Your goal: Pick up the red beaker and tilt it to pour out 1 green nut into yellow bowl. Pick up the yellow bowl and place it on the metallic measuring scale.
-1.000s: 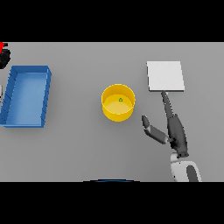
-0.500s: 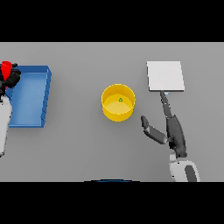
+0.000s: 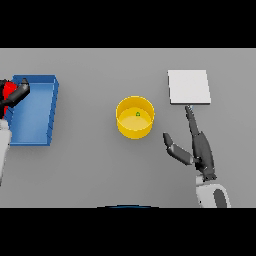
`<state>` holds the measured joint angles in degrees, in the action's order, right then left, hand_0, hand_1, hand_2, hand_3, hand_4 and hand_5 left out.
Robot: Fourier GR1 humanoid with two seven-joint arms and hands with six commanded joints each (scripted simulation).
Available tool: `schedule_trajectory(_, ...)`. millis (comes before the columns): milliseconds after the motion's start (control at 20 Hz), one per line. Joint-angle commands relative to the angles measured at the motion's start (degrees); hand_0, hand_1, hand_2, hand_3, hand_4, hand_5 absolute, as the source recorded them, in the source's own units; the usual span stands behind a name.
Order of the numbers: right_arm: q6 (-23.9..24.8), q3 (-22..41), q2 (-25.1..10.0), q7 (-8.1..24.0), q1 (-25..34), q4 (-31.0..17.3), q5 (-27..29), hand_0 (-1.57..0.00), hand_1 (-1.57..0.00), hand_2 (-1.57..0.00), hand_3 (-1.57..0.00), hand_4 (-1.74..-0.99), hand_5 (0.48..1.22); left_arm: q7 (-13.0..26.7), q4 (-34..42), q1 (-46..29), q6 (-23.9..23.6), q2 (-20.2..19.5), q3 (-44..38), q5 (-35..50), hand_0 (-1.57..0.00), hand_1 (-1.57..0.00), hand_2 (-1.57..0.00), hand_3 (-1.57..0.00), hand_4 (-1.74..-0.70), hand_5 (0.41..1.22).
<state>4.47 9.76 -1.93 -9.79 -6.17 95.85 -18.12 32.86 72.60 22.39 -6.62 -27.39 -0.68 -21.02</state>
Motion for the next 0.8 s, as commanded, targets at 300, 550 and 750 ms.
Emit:
schedule_trajectory(300,0.1,0.0,-0.2,-0.3,0.2,-0.1,-0.3,0.00,0.00,0.00,0.00,-1.015,0.642,-3.4,-3.5,0.3,3.0,-0.9,2.3,-1.2,-0.20,-0.17,-0.17,-0.16,-0.80,0.652)
schedule_trajectory(550,-3.6,2.3,-3.5,3.5,4.0,-0.2,-3.4,0.00,0.00,0.00,0.00,-1.005,0.669,-6.4,-4.3,1.0,1.8,-0.8,2.2,-1.5,-0.07,-0.05,-0.06,-0.05,-0.76,0.657)
schedule_trajectory(750,-11.2,5.9,-12.4,8.1,12.6,-1.5,-10.7,0.00,0.00,0.00,0.00,-1.094,0.677,-7.7,-3.0,0.4,1.5,-0.6,2.2,-1.2,-0.03,-0.02,-0.02,-0.02,-0.74,0.664)
